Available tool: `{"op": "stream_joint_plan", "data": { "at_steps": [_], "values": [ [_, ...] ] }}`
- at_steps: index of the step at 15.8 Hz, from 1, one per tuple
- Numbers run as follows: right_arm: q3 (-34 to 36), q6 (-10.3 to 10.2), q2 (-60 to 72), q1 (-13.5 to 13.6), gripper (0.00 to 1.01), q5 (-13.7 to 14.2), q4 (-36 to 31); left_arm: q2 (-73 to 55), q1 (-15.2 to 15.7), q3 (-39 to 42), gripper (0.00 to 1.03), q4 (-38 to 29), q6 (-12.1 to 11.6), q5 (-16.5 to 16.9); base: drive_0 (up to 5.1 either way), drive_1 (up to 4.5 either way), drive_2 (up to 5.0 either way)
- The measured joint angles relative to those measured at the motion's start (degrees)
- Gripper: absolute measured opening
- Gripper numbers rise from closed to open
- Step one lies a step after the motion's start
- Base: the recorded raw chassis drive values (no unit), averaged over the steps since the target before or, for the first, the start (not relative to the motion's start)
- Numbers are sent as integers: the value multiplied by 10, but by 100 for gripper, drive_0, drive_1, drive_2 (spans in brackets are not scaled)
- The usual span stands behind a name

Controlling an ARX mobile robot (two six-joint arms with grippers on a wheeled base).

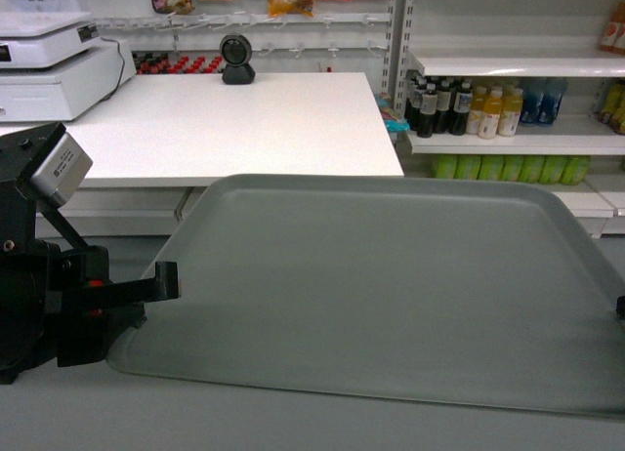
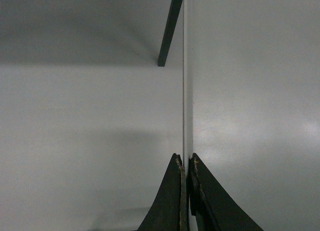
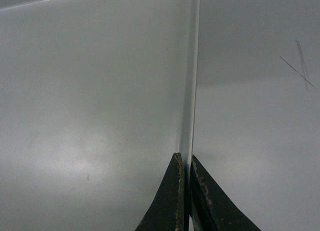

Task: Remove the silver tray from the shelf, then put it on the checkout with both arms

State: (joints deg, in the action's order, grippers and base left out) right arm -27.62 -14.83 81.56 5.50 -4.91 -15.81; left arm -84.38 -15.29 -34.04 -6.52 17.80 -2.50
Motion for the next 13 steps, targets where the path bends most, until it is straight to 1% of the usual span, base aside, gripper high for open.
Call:
{"op": "stream_joint_plan", "data": {
  "at_steps": [12,13],
  "values": [
    [0,0,0,0,3,-1,0,0,1,0,2,2,0,0,-492,245,245],
    [0,-1,0,1,3,-1,-3,0,2,0,2,2,0,-1,0,0,0]
  ]
}}
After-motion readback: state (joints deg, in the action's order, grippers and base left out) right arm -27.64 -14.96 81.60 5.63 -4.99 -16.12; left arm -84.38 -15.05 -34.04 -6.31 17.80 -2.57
